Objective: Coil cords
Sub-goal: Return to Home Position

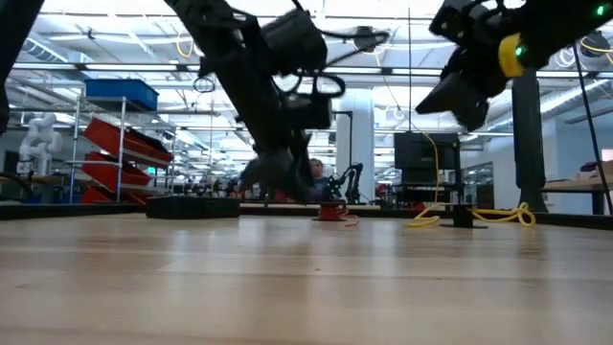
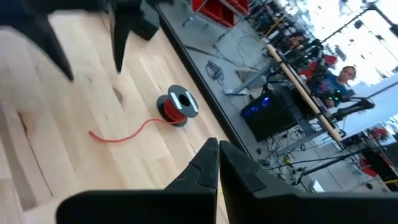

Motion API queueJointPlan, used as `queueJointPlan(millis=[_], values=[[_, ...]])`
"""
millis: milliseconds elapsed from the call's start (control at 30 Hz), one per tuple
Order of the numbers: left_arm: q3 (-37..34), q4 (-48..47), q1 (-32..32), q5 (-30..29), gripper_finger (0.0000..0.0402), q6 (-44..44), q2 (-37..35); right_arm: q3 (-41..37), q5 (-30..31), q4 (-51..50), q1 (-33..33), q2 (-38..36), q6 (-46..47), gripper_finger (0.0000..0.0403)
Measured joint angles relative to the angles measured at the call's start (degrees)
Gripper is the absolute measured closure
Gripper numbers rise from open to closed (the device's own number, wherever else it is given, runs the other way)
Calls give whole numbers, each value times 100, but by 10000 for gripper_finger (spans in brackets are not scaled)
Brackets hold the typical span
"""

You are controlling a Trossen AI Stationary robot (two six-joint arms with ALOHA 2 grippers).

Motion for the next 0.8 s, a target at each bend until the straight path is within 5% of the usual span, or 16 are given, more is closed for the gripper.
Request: queueJointPlan(millis=[233, 567, 800], values=[[-26, -471, -85, -73, 157, -285, -796, 0, -689, -192, -159, -1221, -1131, 403], [-897, -282, -250, -7, 158, -567, -2745, 0, -3190, -44, -494, -3350, -2828, 403], [-1918, 258, -371, 26, 158, -911, -4340, 0, -4069, -7, -491, -4346, -3439, 403]])
